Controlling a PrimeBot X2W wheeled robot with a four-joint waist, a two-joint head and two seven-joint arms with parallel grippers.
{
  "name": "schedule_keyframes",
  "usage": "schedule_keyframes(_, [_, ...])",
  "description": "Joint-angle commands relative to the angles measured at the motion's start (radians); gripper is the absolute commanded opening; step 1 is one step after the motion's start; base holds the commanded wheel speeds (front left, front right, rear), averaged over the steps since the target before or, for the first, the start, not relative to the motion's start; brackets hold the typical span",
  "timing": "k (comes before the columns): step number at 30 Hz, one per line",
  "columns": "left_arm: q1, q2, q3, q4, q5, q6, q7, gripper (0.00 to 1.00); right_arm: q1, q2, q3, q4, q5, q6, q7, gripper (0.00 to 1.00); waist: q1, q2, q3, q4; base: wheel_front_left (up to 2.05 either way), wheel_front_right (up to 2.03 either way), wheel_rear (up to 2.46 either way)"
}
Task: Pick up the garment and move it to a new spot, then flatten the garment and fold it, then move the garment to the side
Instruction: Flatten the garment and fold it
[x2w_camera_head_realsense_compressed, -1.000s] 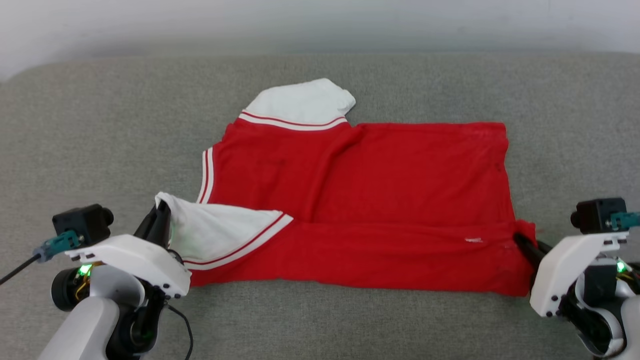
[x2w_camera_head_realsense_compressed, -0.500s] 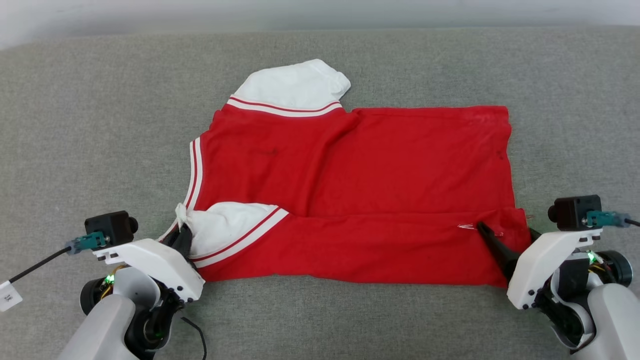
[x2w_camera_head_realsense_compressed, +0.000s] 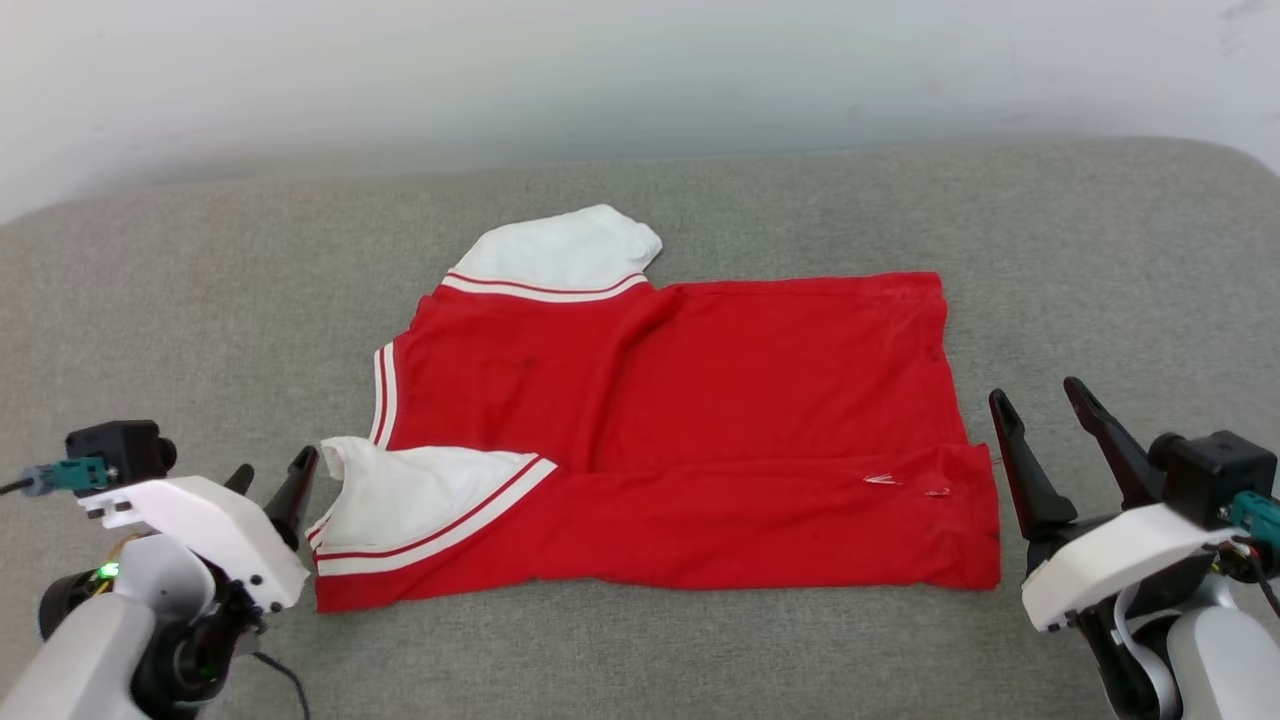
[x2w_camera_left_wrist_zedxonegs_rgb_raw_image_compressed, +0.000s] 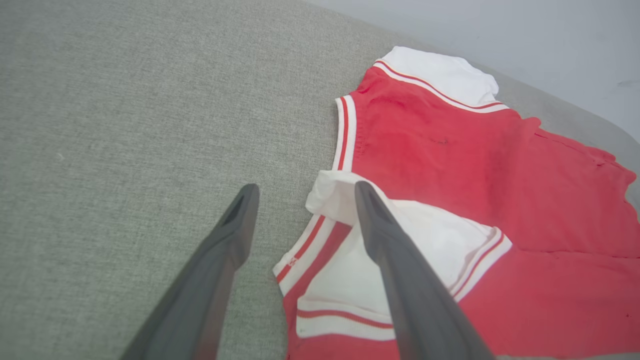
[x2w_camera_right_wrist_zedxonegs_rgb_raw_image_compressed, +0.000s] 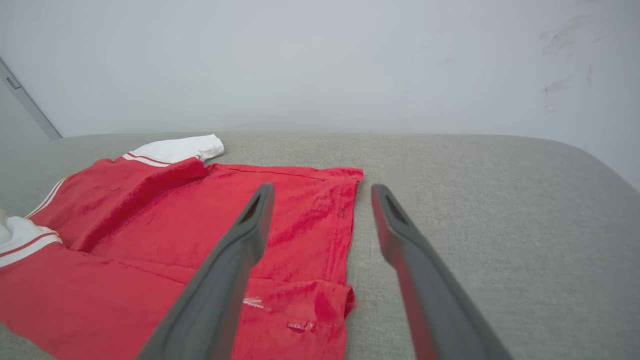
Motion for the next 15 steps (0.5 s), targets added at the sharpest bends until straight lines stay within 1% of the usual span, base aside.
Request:
schedule_keyframes(1, [0.017, 0.025, 0.002, -0.025, -0.017, 0.009, 0.043, 1.0, 0.025, 0.012, -0.012, -0.021, -0.02, -0.001, -0.011, 1.0, 0.0, 0.0, -0.022, -0.015, 0.0, 0.0, 0.0])
schedule_keyframes(3, [0.028, 0.068, 0.0, -0.06, -0.028, 0.024, 0.11, 1.0, 0.046, 0.029, -0.023, -0.046, -0.03, -0.001, -0.009, 1.0, 0.0, 0.0, -0.027, -0.022, 0.0, 0.0, 0.0])
schedule_keyframes(4, [0.059, 0.123, -0.009, -0.118, -0.058, 0.046, 0.224, 1.0, 0.074, 0.052, -0.032, -0.083, -0.046, -0.001, 0.0, 1.0, 0.0, 0.0, -0.026, -0.036, 0.0, 0.0, 0.0])
schedule_keyframes(7, [0.089, 0.169, -0.011, -0.161, -0.09, 0.071, 0.315, 1.0, 0.09, 0.072, -0.035, -0.111, -0.055, -0.001, 0.008, 1.0, 0.0, 0.0, -0.017, -0.051, 0.0, 0.0, 0.0])
schedule_keyframes(10, [0.13, 0.183, -0.018, -0.176, -0.121, 0.087, 0.375, 1.0, 0.091, 0.087, -0.035, -0.128, -0.06, -0.001, 0.015, 1.0, 0.0, 0.0, 0.002, -0.068, 0.0, 0.0, 0.0])
schedule_keyframes(12, [0.14, 0.17, -0.016, -0.176, -0.147, 0.087, 0.39, 1.0, 0.084, 0.092, -0.035, -0.136, -0.061, -0.001, 0.016, 1.0, 0.0, 0.0, 0.017, -0.077, 0.0, 0.0, 0.0])
schedule_keyframes(15, [0.149, 0.159, -0.023, -0.155, -0.156, 0.086, 0.396, 1.0, 0.072, 0.097, -0.036, -0.144, -0.059, -0.001, 0.018, 1.0, 0.0, 0.0, 0.041, -0.088, 0.0, 0.0, 0.0])
